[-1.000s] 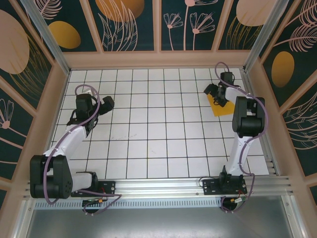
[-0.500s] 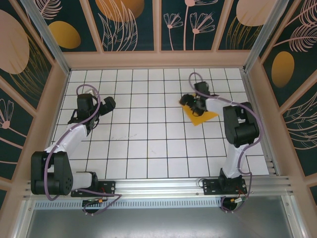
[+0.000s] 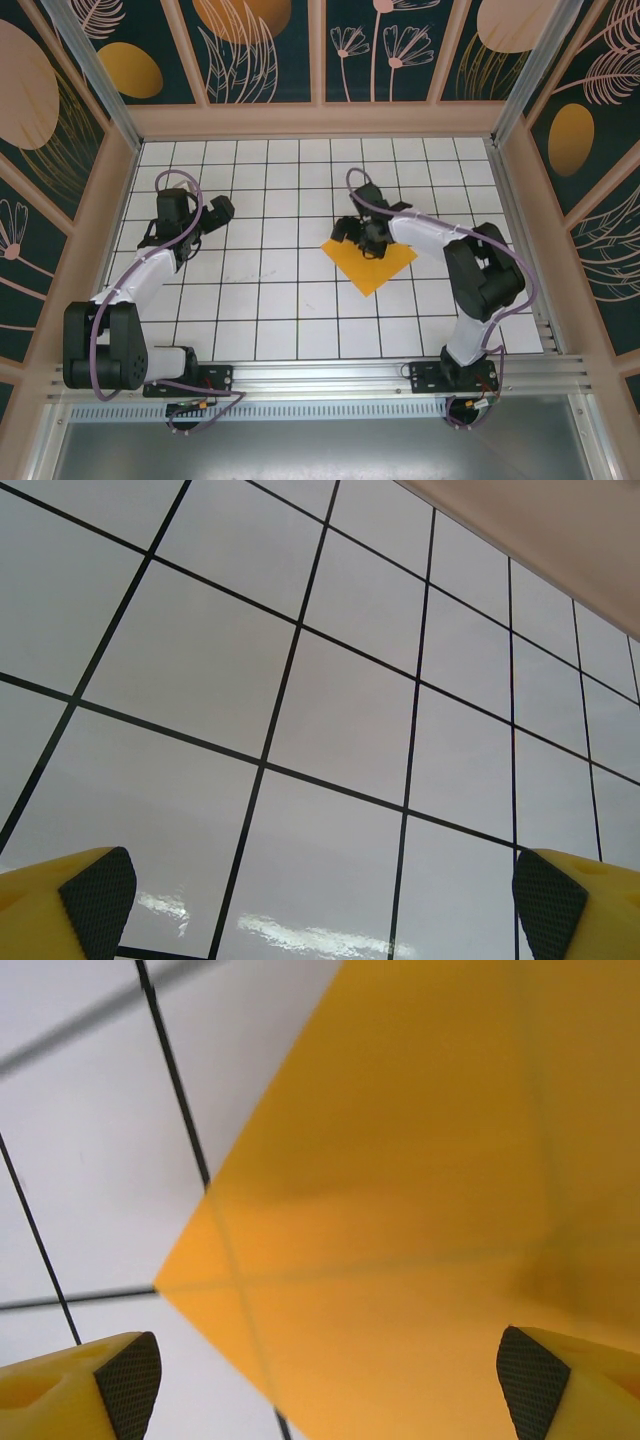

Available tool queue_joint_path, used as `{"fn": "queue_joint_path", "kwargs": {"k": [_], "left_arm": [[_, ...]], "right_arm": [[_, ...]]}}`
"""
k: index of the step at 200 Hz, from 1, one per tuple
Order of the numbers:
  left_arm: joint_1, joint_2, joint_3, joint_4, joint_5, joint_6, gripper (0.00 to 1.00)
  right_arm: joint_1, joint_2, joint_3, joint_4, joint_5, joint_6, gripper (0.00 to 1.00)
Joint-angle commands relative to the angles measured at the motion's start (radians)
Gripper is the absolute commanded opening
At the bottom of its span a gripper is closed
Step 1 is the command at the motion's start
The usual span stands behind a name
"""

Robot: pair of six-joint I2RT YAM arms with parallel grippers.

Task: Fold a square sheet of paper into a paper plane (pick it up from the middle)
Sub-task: Move the square sheet of paper to the center of the table.

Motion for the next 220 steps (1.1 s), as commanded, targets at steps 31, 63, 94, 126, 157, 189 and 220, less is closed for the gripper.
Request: {"fn": "queue_joint_path", "kwargs": {"k": [31,63,94,126,157,189,220], "left_arm": [[0.005,0.001,0.016,-0.025,0.025,-0.01,0.99],[0.005,0.011,0.019,-0.023,0.043,-0.016,0.98],[0.005,0.024,0.026,-0.022,0.064,-0.027,0.99],[0.005,0.039,0.03,-0.025,0.072,-0.035,0.99],[0.006,0.05,0.028,-0.023,0.084,-0.043,0.98],[0.005,0.056,0.024,-0.022,0.105,-0.049,0.99],[0.005,0.054,0.022,-0.022,0.105,-0.049,0.99]], "right_arm": [[-0.151,0.134,0.112,-0.129,0.086,-0.177,0.88],[-0.153,0.132,0.058,-0.139,0.106,-0.129,0.88],[-0.126,0.05,-0.077,-0.126,0.086,-0.005,0.88],[-0.013,-0.063,-0.176,-0.125,0.075,0.177,0.88],[0.061,-0.108,-0.13,-0.185,0.123,0.198,0.88],[0.068,-0.121,0.002,-0.286,0.184,-0.178,0.93],[0.136,-0.096,0.057,-0.406,0.177,-0.396,0.99]]}}
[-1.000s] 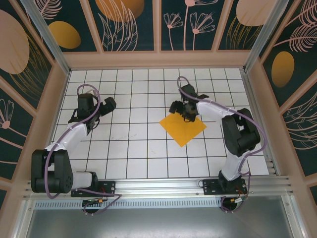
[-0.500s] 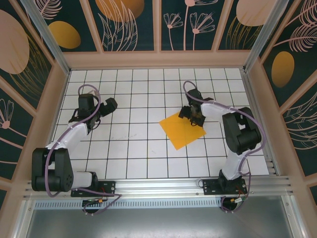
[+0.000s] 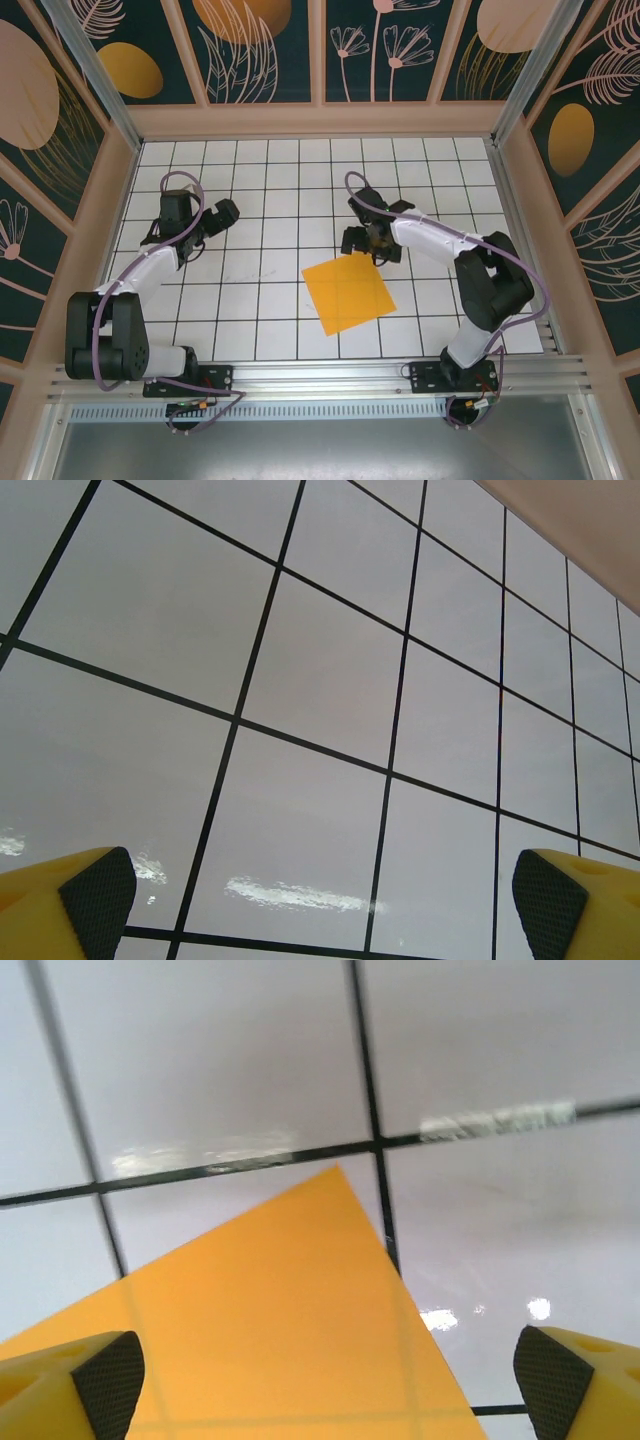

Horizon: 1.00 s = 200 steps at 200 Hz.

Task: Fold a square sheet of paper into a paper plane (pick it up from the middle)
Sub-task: Move the square sheet of paper to the center of the table, then fold the square sheet of paper in half at the center of the table.

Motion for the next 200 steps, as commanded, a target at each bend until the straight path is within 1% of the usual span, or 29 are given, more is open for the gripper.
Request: {"fn": "queue_joint_path", "kwargs": {"k": [1,21,45,70,118,122,132,177,200], "left_arm": [[0.005,0.007,0.02,-0.011,0.021,-0.015,0.99],[0.005,0.007,0.022,-0.014,0.019,-0.014,0.98],[0.005,0.009,0.026,-0.026,0.008,-0.007,0.99],[0.005,0.014,0.027,-0.028,0.001,-0.006,0.99],[0.005,0.023,0.031,-0.033,-0.002,-0.003,0.99],[0.005,0.023,0.031,-0.032,-0.001,-0.004,0.98],[0.005,0.025,0.031,-0.034,-0.003,-0.002,0.98],[0.005,0.031,0.033,-0.038,-0.003,-0.001,0.98],[0.005,0.032,0.036,-0.042,-0.005,0.001,0.99]], "right_arm": [[0.057,-0.015,0.042,-0.153,0.016,-0.243,0.99],[0.11,0.011,0.047,-0.167,-0.013,-0.238,0.99],[0.18,0.059,0.061,-0.206,-0.007,-0.172,0.99],[0.227,0.078,0.044,-0.207,-0.035,-0.143,0.99],[0.231,0.117,0.004,-0.169,-0.044,-0.14,0.99],[0.23,0.121,0.003,-0.167,-0.068,-0.139,0.99],[0.229,0.129,-0.001,-0.161,-0.073,-0.142,0.99],[0.214,0.154,-0.036,-0.144,-0.071,-0.132,0.99],[0.213,0.168,-0.062,-0.135,-0.065,-0.124,0.97]]}}
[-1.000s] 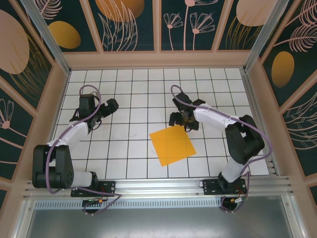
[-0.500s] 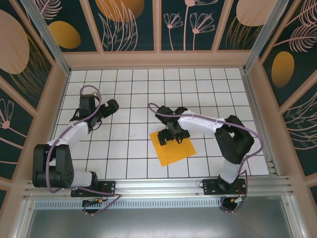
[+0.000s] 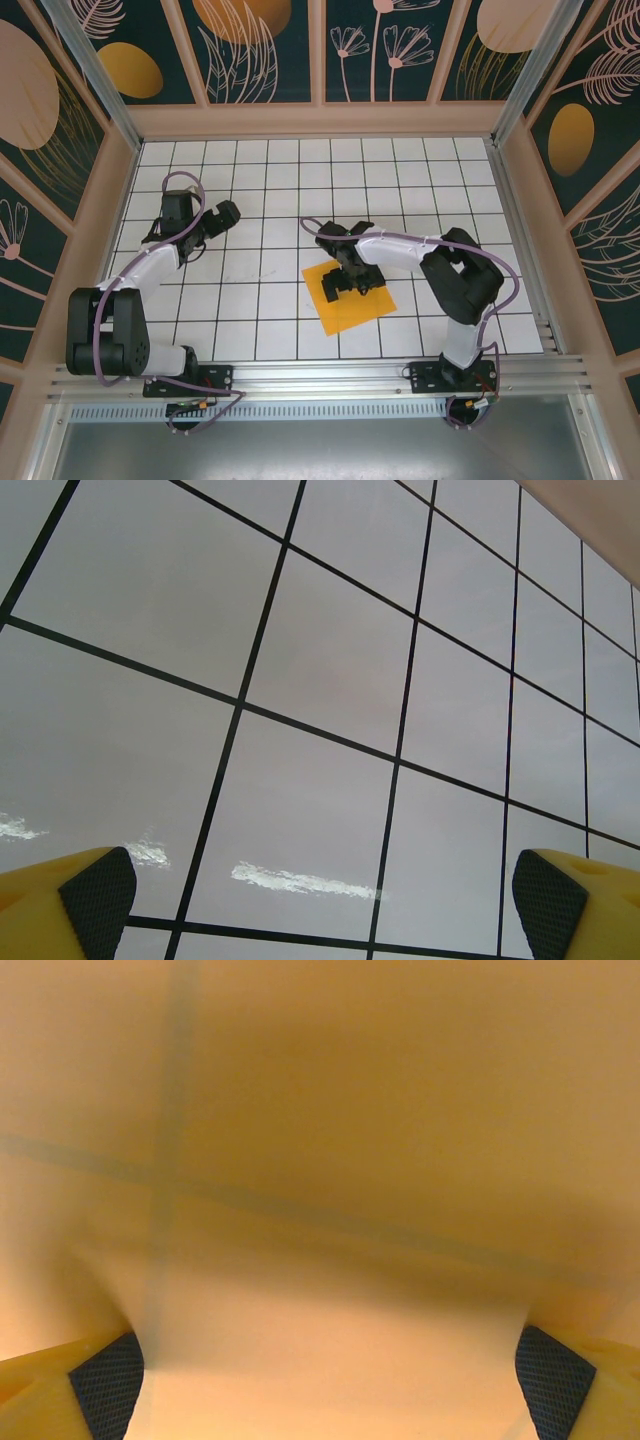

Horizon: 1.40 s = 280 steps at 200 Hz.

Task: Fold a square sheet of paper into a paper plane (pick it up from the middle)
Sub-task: Fold the square sheet of paper in half at the center of the table.

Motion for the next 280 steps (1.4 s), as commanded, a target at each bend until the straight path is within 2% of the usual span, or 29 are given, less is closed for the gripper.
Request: {"fn": "queue_joint_path", "kwargs": {"k": [1,87,123,144,165,213,238,280], "left_arm": [[0.005,0.009,0.028,-0.022,-0.011,0.003,0.98],[0.005,0.007,0.03,-0.035,-0.017,0.005,0.98],[0.005,0.005,0.029,-0.031,0.002,0.0,0.99],[0.005,0.004,0.022,-0.02,0.03,-0.012,0.98],[0.005,0.004,0.021,-0.013,0.062,-0.022,0.98],[0.004,-0.019,-0.001,0.043,0.188,-0.07,0.96],[-0.008,-0.035,-0.056,0.122,0.25,-0.126,0.95],[-0.047,-0.024,-0.102,0.172,0.25,-0.161,0.95]], "right_arm": [[-0.007,0.031,-0.045,-0.002,0.014,0.028,0.97],[-0.021,0.027,-0.059,0.026,0.022,0.045,0.84],[-0.028,-0.047,-0.016,0.113,-0.002,0.064,0.61],[-0.037,-0.09,-0.01,0.236,-0.092,0.098,0.44],[-0.05,-0.116,-0.015,0.379,-0.187,0.146,0.35],[-0.102,-0.131,-0.071,0.729,-0.437,0.229,0.33],[-0.138,-0.1,-0.093,0.771,-0.433,0.239,0.33],[-0.16,-0.03,-0.073,0.694,-0.317,0.186,0.38]]}}
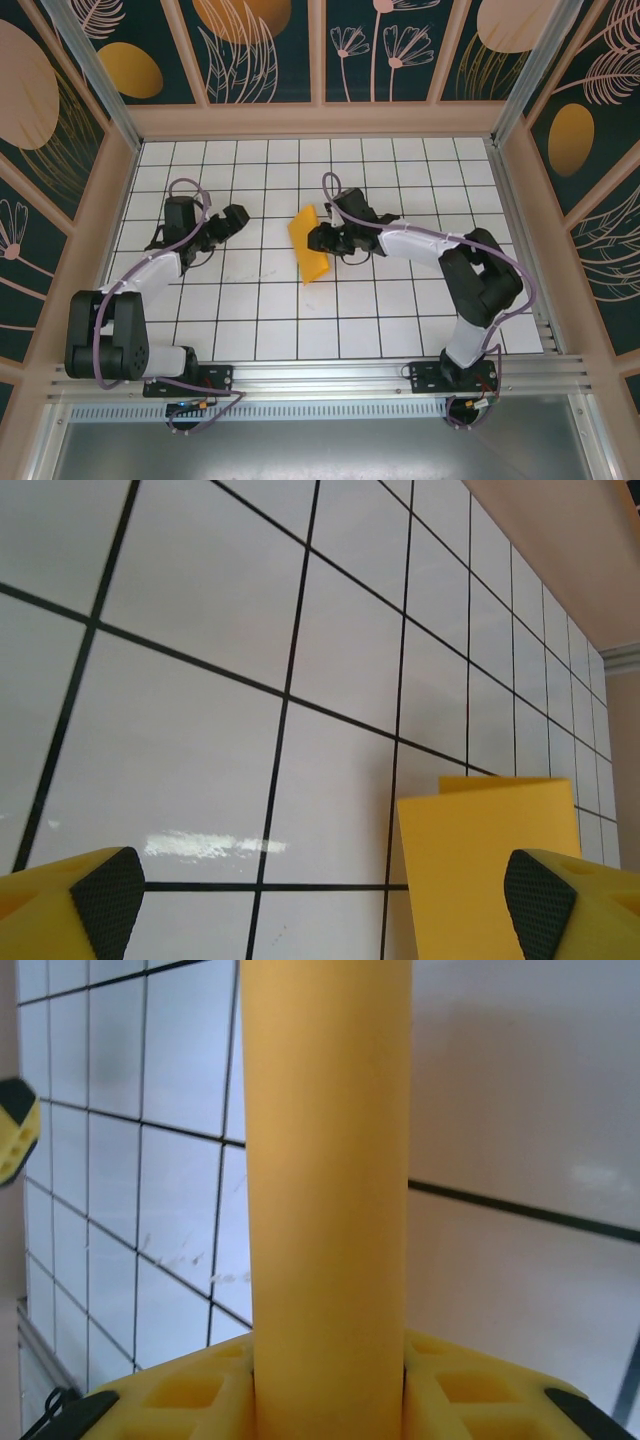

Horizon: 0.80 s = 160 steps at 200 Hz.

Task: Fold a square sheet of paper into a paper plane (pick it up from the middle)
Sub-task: Fold the square sheet of paper in half at the center of the table.

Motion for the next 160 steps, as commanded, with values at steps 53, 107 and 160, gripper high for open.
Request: {"fn": "queue_joint_path", "kwargs": {"k": [53,107,160], "left_arm": [[-0.076,0.03,-0.014,0.076,0.025,-0.055,0.95],[-0.119,0.059,-0.017,0.113,0.046,-0.088,0.94],[-0.176,0.112,-0.017,0.164,0.086,-0.132,0.86]], "right_arm": [[-0.007,0.081,0.032,-0.117,0.237,-0.067,0.61],[-0.026,0.043,0.012,-0.129,0.262,-0.074,0.69],[-0.07,-0.022,-0.056,-0.084,0.192,-0.054,0.66]]}}
